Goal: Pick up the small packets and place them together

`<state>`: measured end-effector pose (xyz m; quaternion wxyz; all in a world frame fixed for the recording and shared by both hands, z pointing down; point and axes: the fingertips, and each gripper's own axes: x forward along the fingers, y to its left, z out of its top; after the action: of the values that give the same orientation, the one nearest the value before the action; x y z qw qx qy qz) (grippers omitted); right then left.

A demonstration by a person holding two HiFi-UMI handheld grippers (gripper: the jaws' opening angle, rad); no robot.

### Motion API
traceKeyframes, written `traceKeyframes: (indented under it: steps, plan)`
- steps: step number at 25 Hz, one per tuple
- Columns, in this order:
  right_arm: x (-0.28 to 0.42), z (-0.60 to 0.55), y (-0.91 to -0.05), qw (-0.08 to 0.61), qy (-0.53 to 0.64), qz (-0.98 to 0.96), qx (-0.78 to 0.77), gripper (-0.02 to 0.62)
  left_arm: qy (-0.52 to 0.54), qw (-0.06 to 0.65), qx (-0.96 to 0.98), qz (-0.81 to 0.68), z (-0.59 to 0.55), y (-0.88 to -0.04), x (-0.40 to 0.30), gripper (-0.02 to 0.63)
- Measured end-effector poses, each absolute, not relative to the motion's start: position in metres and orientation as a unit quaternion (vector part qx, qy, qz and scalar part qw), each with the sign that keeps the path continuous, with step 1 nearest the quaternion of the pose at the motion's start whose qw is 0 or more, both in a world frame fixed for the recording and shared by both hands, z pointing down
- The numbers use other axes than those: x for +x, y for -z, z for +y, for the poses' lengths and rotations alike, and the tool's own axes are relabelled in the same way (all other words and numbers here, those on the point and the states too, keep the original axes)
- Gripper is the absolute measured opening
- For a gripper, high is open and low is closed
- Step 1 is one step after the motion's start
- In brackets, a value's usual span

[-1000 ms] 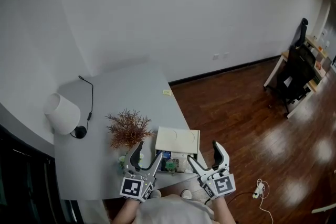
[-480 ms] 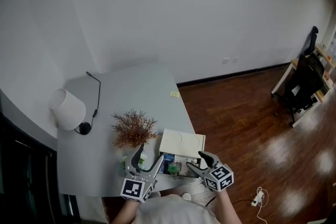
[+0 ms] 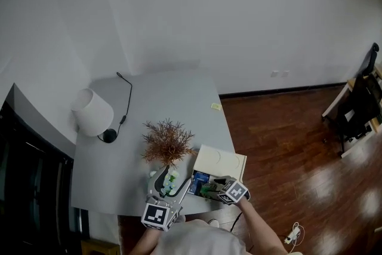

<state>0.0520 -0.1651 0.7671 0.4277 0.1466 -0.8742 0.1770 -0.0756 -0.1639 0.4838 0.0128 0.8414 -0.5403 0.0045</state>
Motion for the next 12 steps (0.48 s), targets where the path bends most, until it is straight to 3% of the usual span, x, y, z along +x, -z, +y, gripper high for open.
traceKeyframes:
  steps: [8,9,12]
  plan:
    - [0.059,-0.168,-0.803,0.500,-0.162,-0.834,0.165,0.268,-0.008,0.012,0.826,-0.564,-0.156,-0.490,-0.097,0.301]
    - [0.060,-0.169,-0.803,0.505,-0.159,-0.830,0.174,0.223,-0.008,0.013,0.824,-0.566,-0.156,-0.491,-0.099,0.301]
    - [0.054,-0.168,-0.800,0.502,-0.136,-0.835,0.179,0.195,-0.007,0.019,0.822,-0.569,-0.155,-0.493,-0.103,0.298]
